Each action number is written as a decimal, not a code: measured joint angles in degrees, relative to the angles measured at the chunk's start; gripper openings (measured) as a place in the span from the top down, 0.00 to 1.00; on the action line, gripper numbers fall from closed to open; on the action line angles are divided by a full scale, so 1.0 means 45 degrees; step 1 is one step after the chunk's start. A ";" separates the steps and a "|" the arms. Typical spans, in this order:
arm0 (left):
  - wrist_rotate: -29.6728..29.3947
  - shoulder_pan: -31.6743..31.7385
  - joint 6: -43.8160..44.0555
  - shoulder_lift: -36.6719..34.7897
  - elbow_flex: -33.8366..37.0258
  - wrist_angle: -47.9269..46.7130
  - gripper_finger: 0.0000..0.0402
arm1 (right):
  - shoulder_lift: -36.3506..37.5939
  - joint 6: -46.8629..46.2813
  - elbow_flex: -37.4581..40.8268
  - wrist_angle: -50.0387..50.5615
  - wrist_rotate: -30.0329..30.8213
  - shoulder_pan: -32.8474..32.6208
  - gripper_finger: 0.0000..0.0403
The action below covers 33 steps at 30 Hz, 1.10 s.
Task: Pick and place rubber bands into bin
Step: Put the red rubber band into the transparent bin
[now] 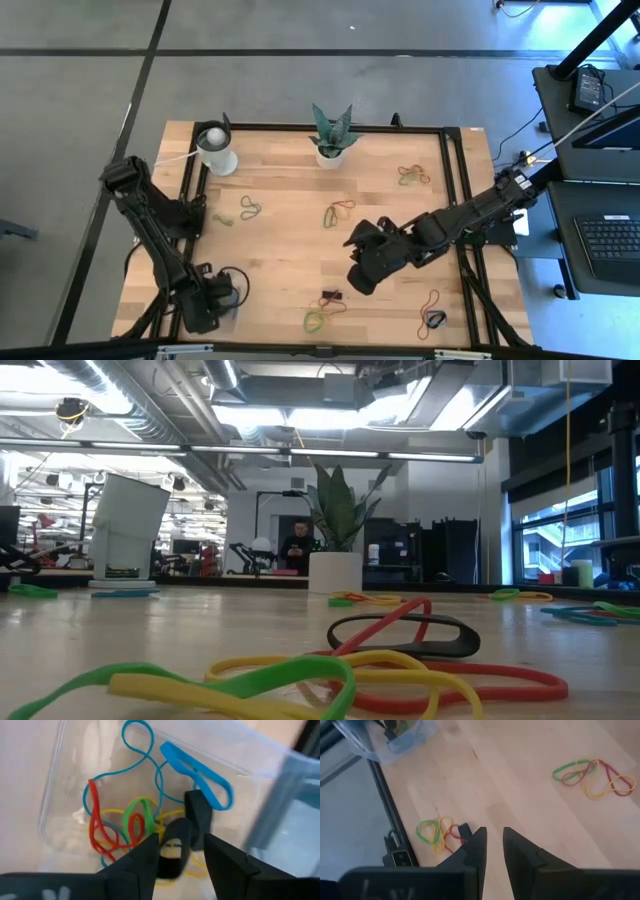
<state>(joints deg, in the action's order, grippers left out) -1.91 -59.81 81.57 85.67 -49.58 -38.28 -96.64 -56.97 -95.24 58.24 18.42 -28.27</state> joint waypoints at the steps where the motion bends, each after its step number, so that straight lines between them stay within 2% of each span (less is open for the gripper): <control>1: 0.0043 0.0034 0.0097 -0.0262 -0.0005 -0.0081 0.62 | -0.0093 0.0000 0.0000 -0.0014 0.0004 -0.0032 0.83; 6: -0.0146 0.0160 0.0940 -0.1849 -0.0010 -0.0783 0.63 | -0.0801 0.0299 0.0000 0.0208 0.0004 -0.0217 0.83; 11: -0.1100 0.0326 0.1308 -0.3171 -0.0015 -0.1382 0.66 | -0.1928 0.0981 0.0000 0.0108 -0.0171 -0.0233 0.83; 15: -0.2070 0.0805 0.0646 -0.3810 -0.0015 -0.1759 0.68 | -0.2939 0.2802 0.0000 -0.0652 -0.1641 -0.0228 0.83; 18: -0.2269 0.1442 -0.0337 -0.4048 -0.0018 -0.1472 0.70 | -0.3604 0.4265 0.0000 -0.1166 -0.3095 -0.0275 0.83; 22: -0.2275 0.2568 -0.1553 -0.4043 -0.0016 -0.0670 0.75 | -0.4179 0.5491 0.0000 -0.0462 -0.3361 -0.0551 0.83; 29: -0.2325 0.4363 -0.3347 -0.3983 -0.0015 0.1360 0.83 | -0.3869 0.6901 0.0231 0.1400 -0.2525 -0.1043 0.86; 33: -0.2562 0.5224 -0.3846 -0.3973 -0.0016 0.2091 0.87 | -0.2087 0.6963 0.2941 -0.0284 -0.2471 -0.1024 0.92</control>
<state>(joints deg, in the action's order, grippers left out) -13.44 -36.30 64.26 67.79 -49.65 -28.87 -106.03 -25.63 -82.01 56.96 7.30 -32.88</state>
